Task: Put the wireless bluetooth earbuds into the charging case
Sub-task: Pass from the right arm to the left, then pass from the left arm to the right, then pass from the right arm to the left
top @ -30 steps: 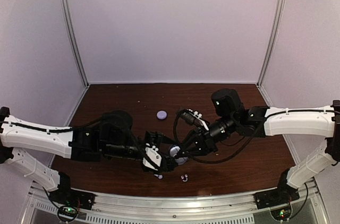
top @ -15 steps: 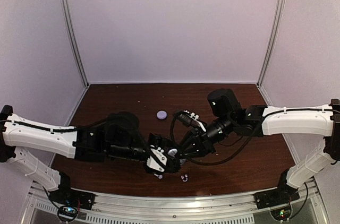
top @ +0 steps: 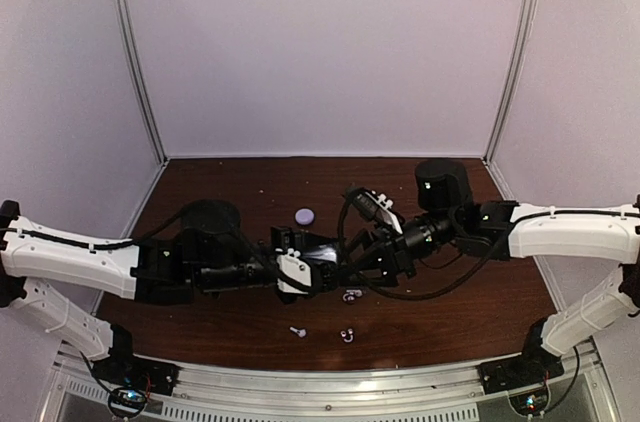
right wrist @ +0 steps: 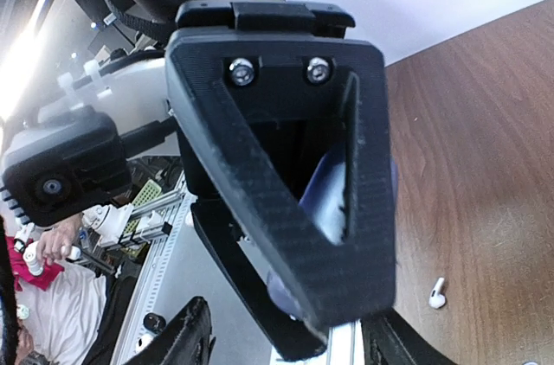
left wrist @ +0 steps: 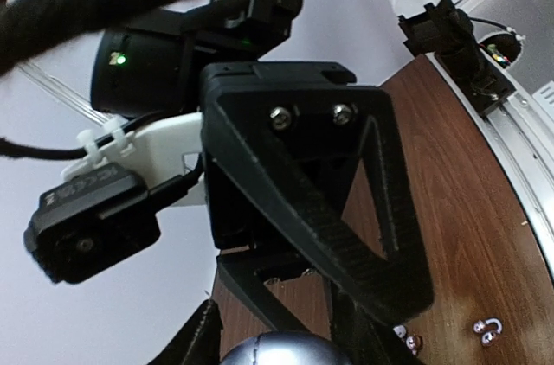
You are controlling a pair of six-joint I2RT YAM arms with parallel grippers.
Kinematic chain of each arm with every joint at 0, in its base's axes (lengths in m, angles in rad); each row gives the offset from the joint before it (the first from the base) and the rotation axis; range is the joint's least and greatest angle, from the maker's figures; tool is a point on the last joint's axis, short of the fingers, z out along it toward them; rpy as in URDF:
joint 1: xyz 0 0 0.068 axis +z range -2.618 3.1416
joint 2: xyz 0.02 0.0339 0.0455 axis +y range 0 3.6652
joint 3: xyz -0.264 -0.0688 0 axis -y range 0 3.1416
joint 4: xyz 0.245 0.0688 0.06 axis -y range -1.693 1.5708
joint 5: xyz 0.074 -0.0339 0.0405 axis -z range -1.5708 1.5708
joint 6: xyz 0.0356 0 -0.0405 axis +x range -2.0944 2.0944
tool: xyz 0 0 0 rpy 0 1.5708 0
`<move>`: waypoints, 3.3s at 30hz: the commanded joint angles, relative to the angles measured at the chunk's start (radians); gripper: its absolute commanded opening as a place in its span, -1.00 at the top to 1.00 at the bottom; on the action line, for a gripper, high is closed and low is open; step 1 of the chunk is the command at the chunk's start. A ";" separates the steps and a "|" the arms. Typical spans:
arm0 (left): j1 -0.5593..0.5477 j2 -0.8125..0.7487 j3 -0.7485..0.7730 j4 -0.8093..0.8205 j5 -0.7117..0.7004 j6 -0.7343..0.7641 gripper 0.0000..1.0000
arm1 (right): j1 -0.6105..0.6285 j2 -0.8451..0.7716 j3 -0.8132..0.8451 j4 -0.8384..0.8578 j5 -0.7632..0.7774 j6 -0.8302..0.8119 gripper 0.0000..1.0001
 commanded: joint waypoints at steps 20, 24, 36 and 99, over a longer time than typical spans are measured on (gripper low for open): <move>0.005 0.080 0.031 0.207 -0.112 0.023 0.52 | -0.107 -0.051 -0.151 0.520 0.012 0.351 -0.27; 0.005 0.085 0.037 0.204 -0.103 0.024 0.53 | -0.090 -0.041 -0.158 0.506 0.035 0.347 -0.27; 0.005 0.103 0.054 0.195 -0.121 0.024 0.52 | -0.043 -0.016 -0.176 0.536 0.088 0.372 0.02; 0.007 0.006 -0.040 0.133 -0.114 0.009 0.27 | -0.077 -0.026 -0.210 0.585 0.041 0.383 0.16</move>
